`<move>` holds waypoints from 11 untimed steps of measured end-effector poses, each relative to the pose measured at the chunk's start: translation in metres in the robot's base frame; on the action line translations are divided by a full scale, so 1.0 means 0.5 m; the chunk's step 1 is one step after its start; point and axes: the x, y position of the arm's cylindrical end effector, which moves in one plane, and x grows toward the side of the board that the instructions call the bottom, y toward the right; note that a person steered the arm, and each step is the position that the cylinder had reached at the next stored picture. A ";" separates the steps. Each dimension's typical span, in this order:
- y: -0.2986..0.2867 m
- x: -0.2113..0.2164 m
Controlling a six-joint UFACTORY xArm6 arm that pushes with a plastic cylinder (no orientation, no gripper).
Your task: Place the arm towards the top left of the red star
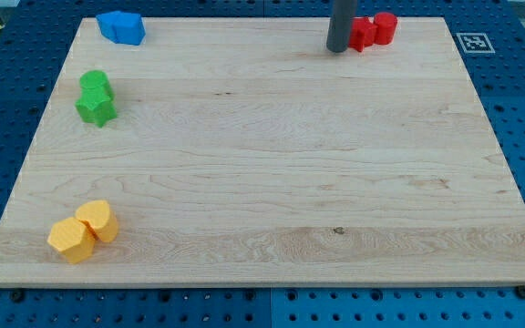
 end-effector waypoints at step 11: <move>-0.012 -0.105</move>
